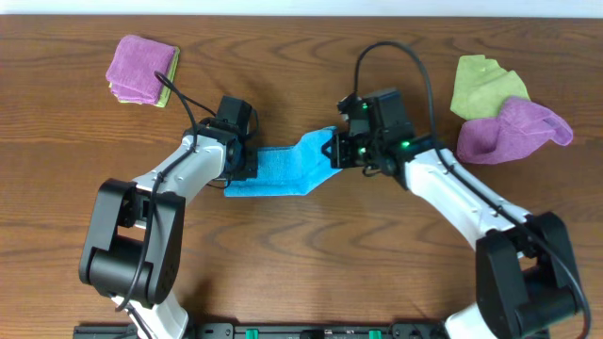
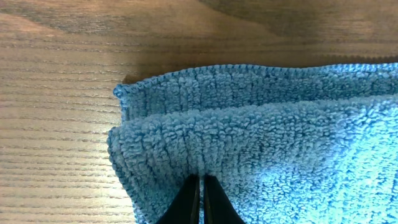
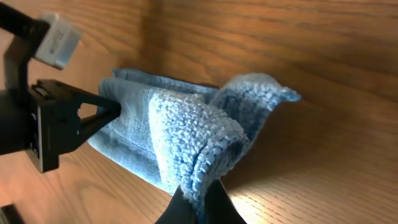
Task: Fold the cloth
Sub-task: 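Fold the right end leftward over the strip with the right gripper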
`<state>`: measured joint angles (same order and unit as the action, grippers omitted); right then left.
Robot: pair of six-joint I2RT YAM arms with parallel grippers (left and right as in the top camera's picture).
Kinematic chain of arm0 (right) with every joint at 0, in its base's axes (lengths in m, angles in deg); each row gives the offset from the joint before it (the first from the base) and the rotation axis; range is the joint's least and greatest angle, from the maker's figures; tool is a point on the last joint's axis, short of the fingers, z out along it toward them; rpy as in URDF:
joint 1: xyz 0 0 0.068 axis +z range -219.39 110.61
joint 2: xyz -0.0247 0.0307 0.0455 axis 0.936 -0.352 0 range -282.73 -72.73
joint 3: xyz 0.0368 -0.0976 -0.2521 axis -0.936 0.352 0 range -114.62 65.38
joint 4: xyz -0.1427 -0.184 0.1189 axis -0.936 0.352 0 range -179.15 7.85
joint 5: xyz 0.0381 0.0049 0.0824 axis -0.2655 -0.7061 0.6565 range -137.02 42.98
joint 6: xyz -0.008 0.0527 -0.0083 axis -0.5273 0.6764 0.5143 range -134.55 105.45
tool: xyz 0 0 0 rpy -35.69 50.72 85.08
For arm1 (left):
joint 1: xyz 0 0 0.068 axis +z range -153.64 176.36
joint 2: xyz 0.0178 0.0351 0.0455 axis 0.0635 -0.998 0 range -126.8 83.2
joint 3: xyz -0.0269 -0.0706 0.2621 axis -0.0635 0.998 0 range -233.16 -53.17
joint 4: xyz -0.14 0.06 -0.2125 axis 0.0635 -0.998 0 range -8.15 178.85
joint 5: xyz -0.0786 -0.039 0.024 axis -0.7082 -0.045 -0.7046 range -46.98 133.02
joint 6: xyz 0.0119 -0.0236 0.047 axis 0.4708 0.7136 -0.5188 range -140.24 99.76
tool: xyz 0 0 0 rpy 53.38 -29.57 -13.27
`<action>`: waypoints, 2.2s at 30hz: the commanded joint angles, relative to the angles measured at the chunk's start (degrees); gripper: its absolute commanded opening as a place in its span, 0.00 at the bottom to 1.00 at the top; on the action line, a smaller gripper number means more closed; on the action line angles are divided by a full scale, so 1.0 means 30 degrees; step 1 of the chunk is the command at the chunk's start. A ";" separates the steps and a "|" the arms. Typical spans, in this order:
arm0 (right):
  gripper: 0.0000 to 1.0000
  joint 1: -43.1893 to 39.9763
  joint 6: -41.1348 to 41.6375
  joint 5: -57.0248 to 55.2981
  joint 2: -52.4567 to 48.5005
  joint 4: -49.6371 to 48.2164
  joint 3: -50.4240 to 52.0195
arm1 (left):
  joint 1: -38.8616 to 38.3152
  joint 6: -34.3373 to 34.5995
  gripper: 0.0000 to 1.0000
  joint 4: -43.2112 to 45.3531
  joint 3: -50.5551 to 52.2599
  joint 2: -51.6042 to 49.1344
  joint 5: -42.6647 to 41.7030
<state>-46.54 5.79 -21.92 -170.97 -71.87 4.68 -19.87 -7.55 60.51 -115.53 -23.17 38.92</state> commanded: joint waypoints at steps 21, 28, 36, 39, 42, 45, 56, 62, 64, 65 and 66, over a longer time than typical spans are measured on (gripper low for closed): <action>0.02 0.2164 0.1151 -1.2145 0.0211 0.4583 -0.2630 | -0.1734 0.2375 0.06 0.0678 0.0255 0.0248 -0.3657; 0.02 0.2164 0.1144 -1.4127 0.0211 0.5697 -0.2732 | -0.2127 0.2572 0.06 0.0984 0.0255 0.0248 -0.3555; 0.02 0.2164 0.1049 -1.4273 0.0211 0.5821 -0.2732 | -0.2084 0.2557 0.06 0.0925 -0.0466 0.0415 -0.3504; 0.01 0.2164 0.0918 -1.4382 0.0211 0.5821 -0.2732 | -0.2033 0.2557 0.06 0.0874 -0.0940 0.1100 -0.3410; 0.02 0.2164 0.0918 -1.4593 0.0211 0.5821 -0.2732 | -0.1705 0.2557 0.05 0.0605 -0.1224 0.2499 -0.1974; 0.01 0.2295 0.0918 -1.4586 0.0211 0.5821 -0.2849 | -0.0852 0.2382 0.05 -0.0036 -0.1282 0.4605 -0.0095; 0.02 0.5712 -0.0525 -1.6524 0.0073 0.4583 -0.2973 | 0.4452 0.1763 0.06 -0.4022 -0.1282 0.9981 0.0007; 0.02 0.7198 -0.0940 -1.6524 -0.1282 0.4022 -0.2973 | 0.6506 0.1756 0.06 -0.4699 -0.1282 1.1744 -0.0459; 0.02 0.7664 -0.0940 -1.6524 -0.1792 0.3803 -0.2973 | 0.7082 0.1683 0.06 -0.4809 -0.1282 1.2174 -0.1144; 0.02 0.7861 -0.0940 -1.6517 -0.2011 0.3621 -0.2973 | 0.7286 0.1683 0.06 -0.4881 -0.1282 1.2305 -0.1413; 0.02 0.8065 -0.0940 -1.6509 -0.2186 0.3410 -0.2973 | 0.7453 0.1683 0.06 -0.4976 -0.1282 1.2393 -0.1647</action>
<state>-24.03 3.98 -70.22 -175.91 -60.79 -3.26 1.36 -1.22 46.24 -118.64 13.09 36.45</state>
